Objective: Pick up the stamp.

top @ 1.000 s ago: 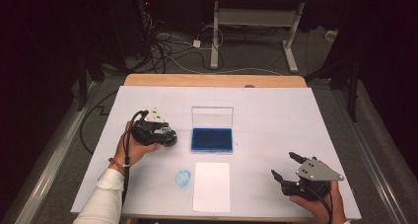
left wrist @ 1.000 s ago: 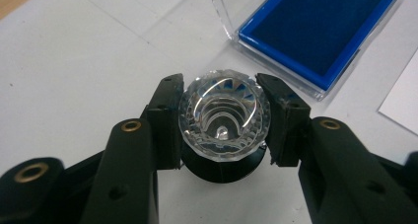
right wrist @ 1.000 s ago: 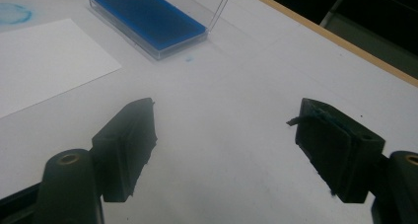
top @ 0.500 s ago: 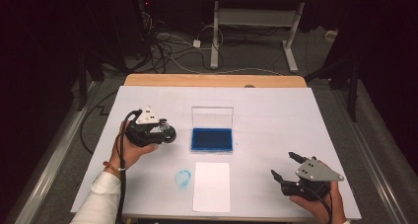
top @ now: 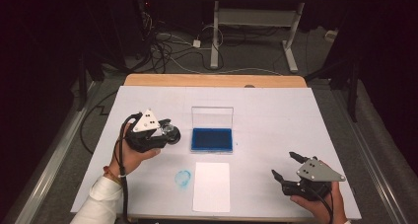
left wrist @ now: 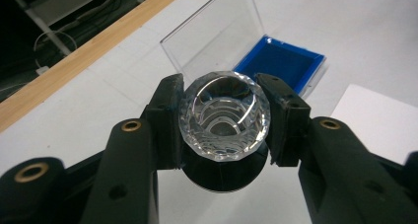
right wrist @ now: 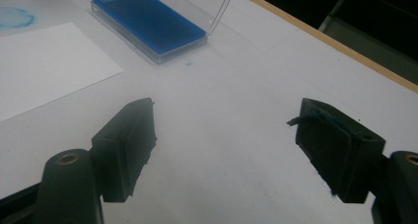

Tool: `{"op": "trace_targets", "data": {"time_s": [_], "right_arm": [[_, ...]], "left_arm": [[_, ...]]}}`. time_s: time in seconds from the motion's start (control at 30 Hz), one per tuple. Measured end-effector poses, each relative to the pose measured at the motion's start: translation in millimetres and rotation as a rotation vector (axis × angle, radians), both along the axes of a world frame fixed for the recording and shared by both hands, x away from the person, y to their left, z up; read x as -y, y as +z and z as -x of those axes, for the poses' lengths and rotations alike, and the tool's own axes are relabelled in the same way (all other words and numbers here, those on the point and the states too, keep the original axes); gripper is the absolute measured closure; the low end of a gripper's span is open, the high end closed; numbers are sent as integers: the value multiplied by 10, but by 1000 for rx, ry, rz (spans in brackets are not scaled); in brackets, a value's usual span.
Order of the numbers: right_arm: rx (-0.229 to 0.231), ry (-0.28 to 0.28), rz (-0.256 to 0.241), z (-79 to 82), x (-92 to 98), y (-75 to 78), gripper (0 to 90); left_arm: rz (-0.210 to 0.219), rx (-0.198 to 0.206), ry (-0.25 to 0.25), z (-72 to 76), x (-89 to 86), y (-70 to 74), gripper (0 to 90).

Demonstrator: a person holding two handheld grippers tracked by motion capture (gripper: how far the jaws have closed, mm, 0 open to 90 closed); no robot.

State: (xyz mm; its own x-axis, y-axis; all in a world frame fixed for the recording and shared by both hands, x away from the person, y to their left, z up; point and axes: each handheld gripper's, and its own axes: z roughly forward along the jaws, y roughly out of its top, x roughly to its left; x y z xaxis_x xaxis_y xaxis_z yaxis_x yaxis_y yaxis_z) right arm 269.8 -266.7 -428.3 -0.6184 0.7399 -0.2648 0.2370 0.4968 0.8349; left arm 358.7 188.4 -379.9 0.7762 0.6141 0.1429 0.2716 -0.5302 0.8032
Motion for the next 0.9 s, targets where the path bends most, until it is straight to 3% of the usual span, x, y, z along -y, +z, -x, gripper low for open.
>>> {"op": "trace_targets", "data": {"time_s": [0.3,0.9], "right_arm": [[-8,0,5,-20,-5,-4,228],[-27,5,3,-38,-12,-24,221]], "left_arm": [[51,2,-52,90,43,57,547],[42,13,-184,281,347,97,547]]}}
